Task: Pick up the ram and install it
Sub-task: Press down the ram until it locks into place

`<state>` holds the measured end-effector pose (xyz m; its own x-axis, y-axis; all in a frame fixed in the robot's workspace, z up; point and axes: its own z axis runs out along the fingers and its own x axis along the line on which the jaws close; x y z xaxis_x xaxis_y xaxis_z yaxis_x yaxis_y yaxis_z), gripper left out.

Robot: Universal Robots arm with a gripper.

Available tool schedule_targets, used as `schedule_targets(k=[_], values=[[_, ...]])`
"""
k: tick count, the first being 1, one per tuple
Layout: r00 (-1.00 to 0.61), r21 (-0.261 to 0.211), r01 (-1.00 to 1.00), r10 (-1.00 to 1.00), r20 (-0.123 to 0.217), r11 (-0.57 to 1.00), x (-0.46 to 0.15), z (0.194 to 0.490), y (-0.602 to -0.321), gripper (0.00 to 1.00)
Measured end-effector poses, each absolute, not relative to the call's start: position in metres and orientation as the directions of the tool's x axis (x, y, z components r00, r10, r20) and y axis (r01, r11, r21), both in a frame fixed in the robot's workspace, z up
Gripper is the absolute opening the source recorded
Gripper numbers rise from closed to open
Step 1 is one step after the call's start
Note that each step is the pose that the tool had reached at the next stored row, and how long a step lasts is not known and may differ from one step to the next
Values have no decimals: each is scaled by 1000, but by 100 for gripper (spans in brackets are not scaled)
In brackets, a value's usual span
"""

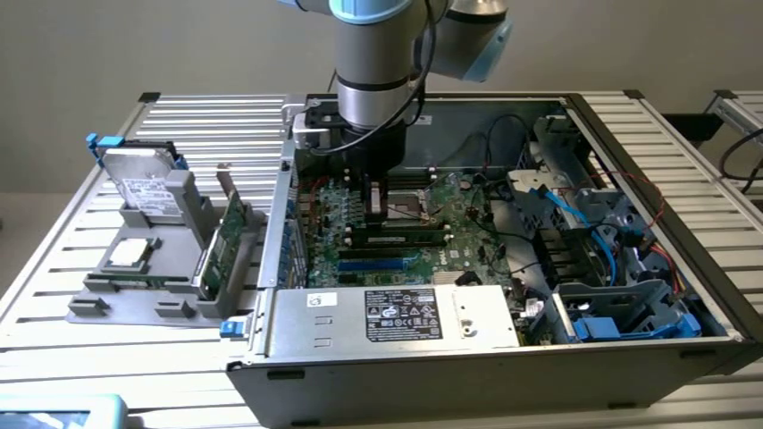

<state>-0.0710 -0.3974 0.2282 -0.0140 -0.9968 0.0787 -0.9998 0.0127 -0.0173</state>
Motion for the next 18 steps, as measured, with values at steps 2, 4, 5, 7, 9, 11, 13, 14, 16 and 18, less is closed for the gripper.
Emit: schedule_targets(k=[2,4,5,7,9,11,13,14,16,18], values=[[-14,-18,-1000,-997,78,13,-71,227,-397,11],[-14,-18,-1000,-997,78,13,-71,227,-397,11],[-14,-18,-1000,-997,79,13,-71,227,-397,11],[-14,-18,-1000,-997,78,13,-71,226,-397,11],[-14,-18,-1000,-997,79,13,-71,226,-397,11],[-14,-19,-1000,-997,78,13,-71,225,-397,11],[-14,-19,-1000,-997,79,13,-71,225,-397,11],[-14,-19,-1000,-997,78,13,-71,225,-397,11],[-14,-19,-1000,-997,78,13,-71,225,-397,11],[-14,-19,-1000,-997,78,13,-71,225,-397,11]])
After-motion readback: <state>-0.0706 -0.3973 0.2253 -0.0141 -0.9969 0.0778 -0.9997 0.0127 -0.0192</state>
